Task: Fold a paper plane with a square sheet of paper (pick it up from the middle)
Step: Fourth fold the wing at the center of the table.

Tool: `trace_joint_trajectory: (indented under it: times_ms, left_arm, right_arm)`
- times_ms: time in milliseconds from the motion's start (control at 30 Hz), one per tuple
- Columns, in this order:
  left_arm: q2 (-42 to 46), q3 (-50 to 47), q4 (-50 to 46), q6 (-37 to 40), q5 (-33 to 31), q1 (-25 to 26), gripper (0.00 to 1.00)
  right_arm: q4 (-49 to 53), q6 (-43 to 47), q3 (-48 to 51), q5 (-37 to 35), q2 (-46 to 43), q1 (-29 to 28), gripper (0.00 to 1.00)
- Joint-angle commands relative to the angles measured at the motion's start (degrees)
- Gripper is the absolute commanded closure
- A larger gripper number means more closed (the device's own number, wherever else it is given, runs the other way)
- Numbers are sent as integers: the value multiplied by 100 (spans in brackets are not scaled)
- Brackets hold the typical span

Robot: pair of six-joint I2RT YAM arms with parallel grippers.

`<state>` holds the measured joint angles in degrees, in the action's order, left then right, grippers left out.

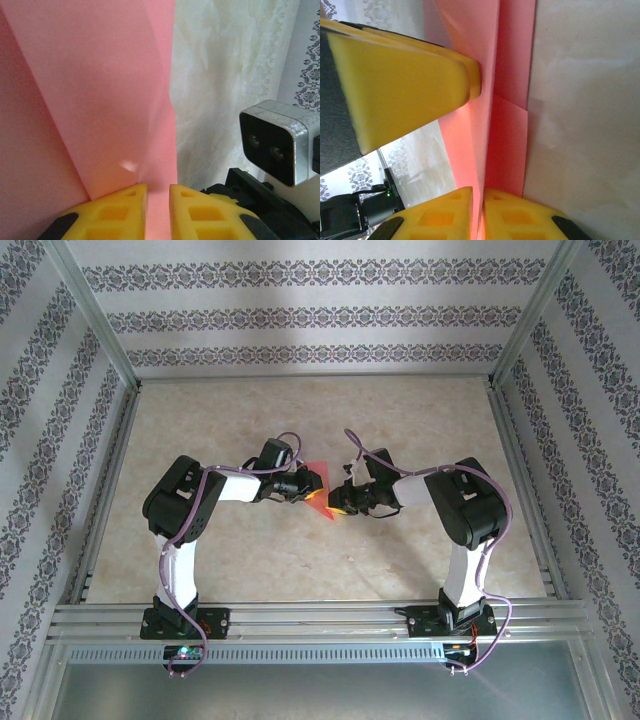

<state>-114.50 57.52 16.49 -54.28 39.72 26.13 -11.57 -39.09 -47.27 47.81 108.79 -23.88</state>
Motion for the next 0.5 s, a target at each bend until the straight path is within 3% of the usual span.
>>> trace_joint_trajectory:
  times_ms: [0,467]
  left_arm:
    - [-153,31,-726,197,-267,-47,81]
    - [-290,34,-768,166,-214,-42,81]
  right_arm:
    - [553,78,63,-594,-111,-39,79]
    - [1023,-217,24,-508,-889,-73,74]
